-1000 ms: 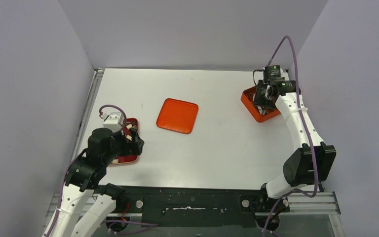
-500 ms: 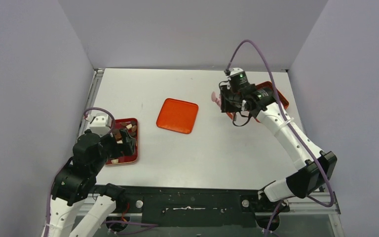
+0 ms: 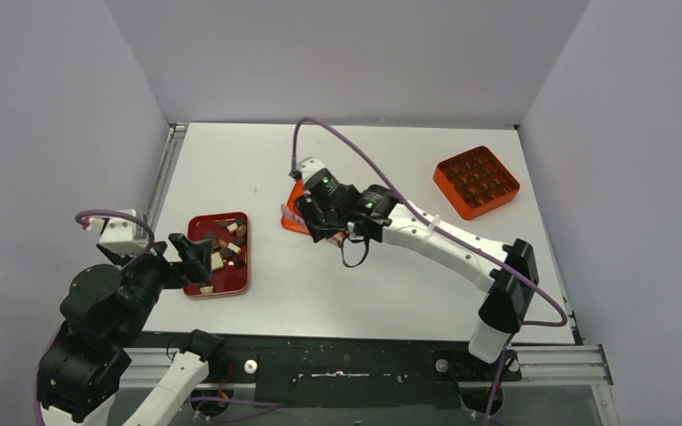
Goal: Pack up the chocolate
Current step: Pick up the fake chocolate from the plate.
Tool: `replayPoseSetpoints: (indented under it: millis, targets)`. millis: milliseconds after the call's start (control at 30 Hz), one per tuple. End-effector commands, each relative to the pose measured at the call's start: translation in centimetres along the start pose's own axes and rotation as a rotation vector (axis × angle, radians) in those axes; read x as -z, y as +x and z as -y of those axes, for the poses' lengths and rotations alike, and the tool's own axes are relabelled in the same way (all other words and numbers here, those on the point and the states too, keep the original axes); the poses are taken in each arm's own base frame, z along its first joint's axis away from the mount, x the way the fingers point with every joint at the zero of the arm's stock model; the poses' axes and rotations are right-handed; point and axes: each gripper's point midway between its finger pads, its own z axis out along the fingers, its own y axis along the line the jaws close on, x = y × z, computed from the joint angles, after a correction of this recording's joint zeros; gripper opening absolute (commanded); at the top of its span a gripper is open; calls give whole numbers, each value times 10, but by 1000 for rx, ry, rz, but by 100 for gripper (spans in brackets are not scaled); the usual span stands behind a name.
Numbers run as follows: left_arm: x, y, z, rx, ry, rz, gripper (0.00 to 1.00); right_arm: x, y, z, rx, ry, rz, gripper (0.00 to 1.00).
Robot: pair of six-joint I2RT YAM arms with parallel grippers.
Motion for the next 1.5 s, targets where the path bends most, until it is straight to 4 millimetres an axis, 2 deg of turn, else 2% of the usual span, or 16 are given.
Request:
replayPoseSetpoints:
  millis: [0,100,233,533,767,1467]
  targets:
    - [25,-29,-2,35,-3,99,96,0,-45,-55,71,-73,146,36]
    - [39,-40,-4,58,4,157,96,-12,-41,-85,144,-93,137,36]
    - [50,-46,-7,75,8,215,96,-27,-33,-112,223,-98,108,36]
    - [61,-49,-13,92,0,261,96,-49,-21,-151,313,-132,63,36]
    - [61,-51,-7,101,33,277,96,-61,-11,-167,345,-154,29,36]
    - [59,-45,-9,94,30,267,96,-100,19,-187,359,-191,-58,36]
